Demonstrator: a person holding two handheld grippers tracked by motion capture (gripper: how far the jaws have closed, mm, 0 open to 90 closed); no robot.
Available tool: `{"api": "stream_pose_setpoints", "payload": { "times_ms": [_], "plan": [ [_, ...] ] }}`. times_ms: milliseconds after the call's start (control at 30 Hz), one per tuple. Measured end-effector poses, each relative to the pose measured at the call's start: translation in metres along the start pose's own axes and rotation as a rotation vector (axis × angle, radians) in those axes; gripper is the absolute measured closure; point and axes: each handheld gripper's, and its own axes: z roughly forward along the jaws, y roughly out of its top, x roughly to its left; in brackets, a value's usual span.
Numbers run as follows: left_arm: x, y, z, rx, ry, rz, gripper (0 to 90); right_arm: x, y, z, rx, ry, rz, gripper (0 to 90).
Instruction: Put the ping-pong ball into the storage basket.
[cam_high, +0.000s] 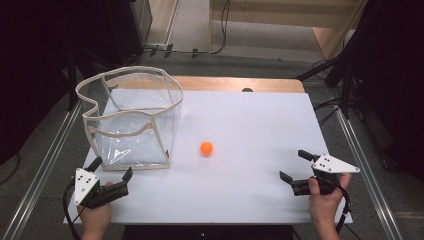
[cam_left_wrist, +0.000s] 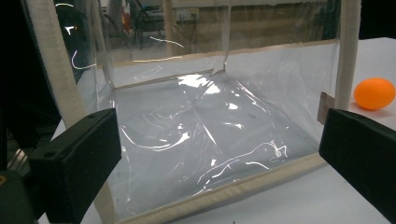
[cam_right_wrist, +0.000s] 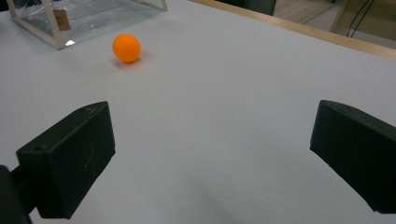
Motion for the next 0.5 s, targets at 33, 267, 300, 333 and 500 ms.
{"api": "stream_pose_setpoints", "payload": {
  "times_ms": [33, 267, 300, 333, 500],
  "plan": [
    [0.0, 0.0, 0.0, 0.001, 0.0, 0.001, 0.0, 0.001, 0.004, 0.002, 0.004, 0.01, 0.0, 0.0],
    [-0.002, 0.0, 0.001, 0.011, 0.001, 0.018, 0.0, 0.004, 0.018, 0.007, 0.015, 0.043, -0.032, 0.0],
    [-0.002, 0.0, 0.001, 0.012, 0.002, 0.018, 0.0, 0.005, 0.021, 0.008, 0.015, 0.047, -0.038, 0.0],
    [-0.003, 0.0, 0.001, 0.013, 0.004, 0.018, 0.0, 0.005, 0.025, 0.01, 0.017, 0.06, -0.04, 0.0],
    [-0.003, 0.0, 0.001, 0.015, 0.004, 0.016, 0.0, 0.007, 0.034, 0.016, 0.025, 0.074, -0.049, 0.0]
  ]
}}
